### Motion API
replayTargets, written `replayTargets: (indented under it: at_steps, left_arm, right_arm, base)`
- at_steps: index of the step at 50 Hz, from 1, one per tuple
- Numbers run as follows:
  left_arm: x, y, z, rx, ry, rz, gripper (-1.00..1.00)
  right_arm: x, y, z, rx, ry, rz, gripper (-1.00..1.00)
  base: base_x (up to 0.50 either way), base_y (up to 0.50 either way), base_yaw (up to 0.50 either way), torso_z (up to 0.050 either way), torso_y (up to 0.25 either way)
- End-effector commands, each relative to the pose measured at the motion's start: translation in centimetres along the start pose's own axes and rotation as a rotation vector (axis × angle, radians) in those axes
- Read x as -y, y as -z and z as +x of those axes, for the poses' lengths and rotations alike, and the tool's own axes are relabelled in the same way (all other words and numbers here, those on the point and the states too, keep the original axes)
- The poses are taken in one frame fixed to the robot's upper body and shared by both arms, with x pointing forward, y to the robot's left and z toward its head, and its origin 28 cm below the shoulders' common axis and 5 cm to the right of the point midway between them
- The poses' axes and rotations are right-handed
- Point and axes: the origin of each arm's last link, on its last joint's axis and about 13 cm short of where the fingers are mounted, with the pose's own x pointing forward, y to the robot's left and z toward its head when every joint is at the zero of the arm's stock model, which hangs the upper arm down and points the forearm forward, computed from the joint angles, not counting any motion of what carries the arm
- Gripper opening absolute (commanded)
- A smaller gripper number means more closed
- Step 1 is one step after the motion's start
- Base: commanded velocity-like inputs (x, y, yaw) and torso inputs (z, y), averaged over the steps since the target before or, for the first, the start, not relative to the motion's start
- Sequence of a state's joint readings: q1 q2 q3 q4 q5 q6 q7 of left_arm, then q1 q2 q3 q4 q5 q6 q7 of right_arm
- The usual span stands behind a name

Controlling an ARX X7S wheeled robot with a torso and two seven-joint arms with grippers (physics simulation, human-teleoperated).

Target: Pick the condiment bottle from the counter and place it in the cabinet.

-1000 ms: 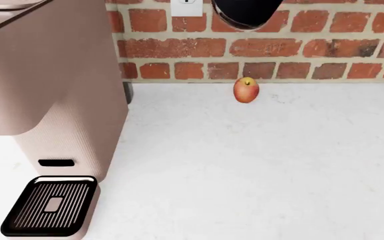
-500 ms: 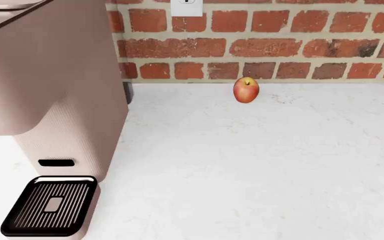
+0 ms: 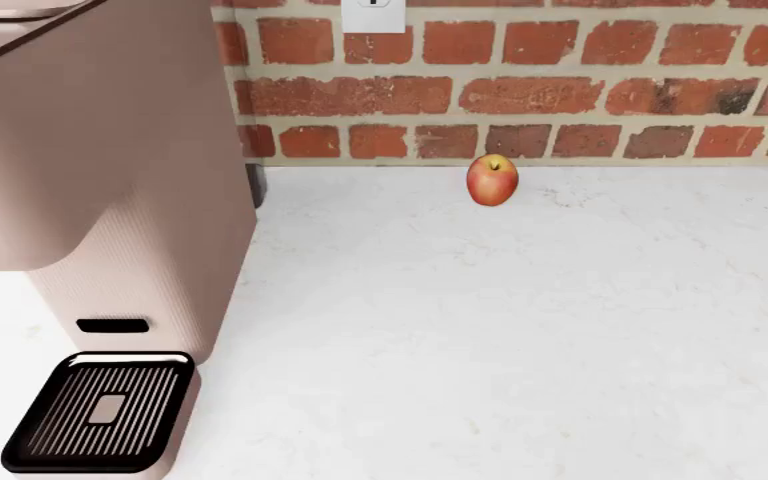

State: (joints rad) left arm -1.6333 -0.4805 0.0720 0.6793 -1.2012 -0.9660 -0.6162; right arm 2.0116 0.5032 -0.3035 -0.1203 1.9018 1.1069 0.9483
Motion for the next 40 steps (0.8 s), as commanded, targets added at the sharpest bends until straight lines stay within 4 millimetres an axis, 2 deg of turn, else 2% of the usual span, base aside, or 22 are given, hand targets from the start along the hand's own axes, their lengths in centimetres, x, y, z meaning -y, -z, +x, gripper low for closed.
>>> replayTargets:
  at_steps: [1,27,40]
  left_arm:
    - [0.0,0.1,0.0,-0.002,-0.001,0.0,1.0]
    - [0.0,0.1,0.0,-0.003,-0.002,0.002,1.0]
    - [-0.1,0.1,0.0,0.0,-0.001,0.006,1.0]
  right_arm:
    - [0.8,-0.9,1.1,0.034,0.032,-0.031,-1.0]
    - [1.2,-2.5,2.0,0.068,0.032,-0.089,-1.0]
    - [1.3,-3.5,3.1,0.09,0.018,-0.122,-1.0]
  base:
    - [0.0,0.0,0.0,0.011,0.014]
    - [0.0,0.0,0.0,0.011,0.015]
    - [0.0,0.0,0.0,0.011,0.015]
